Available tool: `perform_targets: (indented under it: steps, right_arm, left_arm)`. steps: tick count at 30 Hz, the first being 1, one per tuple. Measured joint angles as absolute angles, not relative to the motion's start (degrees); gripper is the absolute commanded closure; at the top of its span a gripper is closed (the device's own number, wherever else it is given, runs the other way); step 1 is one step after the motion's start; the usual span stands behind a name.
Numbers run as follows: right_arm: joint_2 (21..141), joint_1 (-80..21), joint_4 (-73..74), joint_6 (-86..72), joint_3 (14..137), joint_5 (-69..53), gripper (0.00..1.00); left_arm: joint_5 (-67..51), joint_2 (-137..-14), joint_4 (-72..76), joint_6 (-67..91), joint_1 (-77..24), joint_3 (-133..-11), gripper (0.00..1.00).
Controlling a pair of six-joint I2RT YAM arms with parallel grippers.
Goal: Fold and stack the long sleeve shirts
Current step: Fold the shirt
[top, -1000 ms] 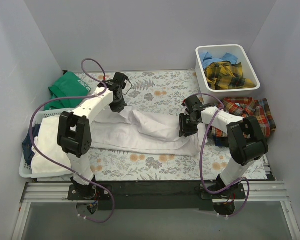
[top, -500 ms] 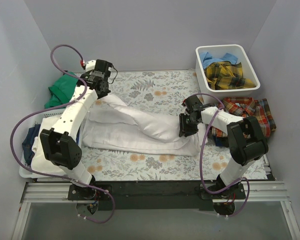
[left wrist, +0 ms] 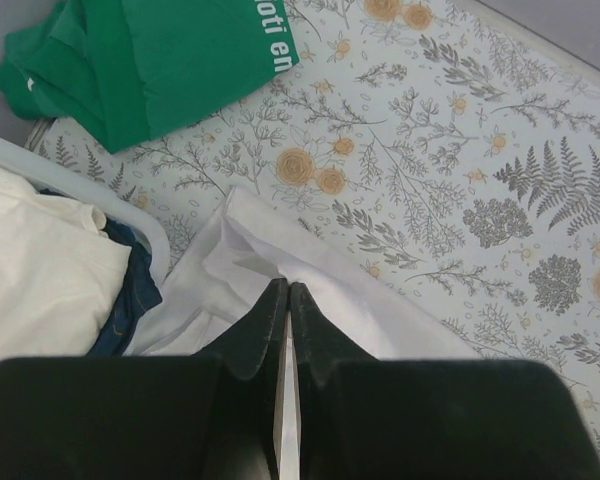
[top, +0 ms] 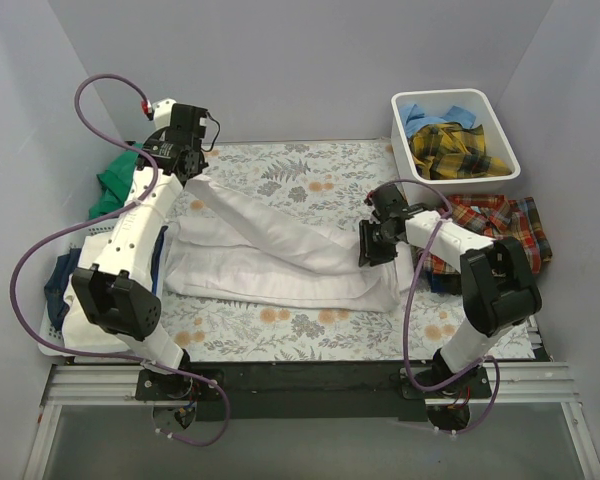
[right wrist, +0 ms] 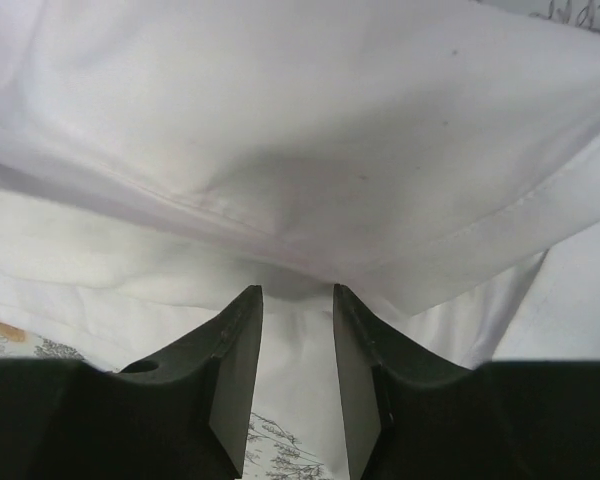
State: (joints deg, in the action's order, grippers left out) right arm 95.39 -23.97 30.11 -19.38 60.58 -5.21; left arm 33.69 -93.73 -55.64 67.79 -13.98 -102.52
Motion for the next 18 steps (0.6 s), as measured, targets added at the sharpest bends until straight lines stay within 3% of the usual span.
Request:
perform_targets:
  steps: [6, 10, 18]
  right_arm:
    - [88.29, -23.97, 28.99, -17.76, 61.63, -4.84, 0.51]
    - [83.33, -23.94, 26.39, -17.28, 62.24, -5.89, 0.41]
    - [91.92, -23.83, 22.96, -13.78, 67.48, -15.57, 0.32]
  left_arm:
    - [32.23, -93.71, -55.51, 68.18, -13.96, -100.09, 1.0]
    - [31.35, -93.27, -55.0, 68.25, -13.93, -100.09, 1.0]
    - [30.44, -91.11, -55.13, 68.99, -13.93, -100.09, 1.0]
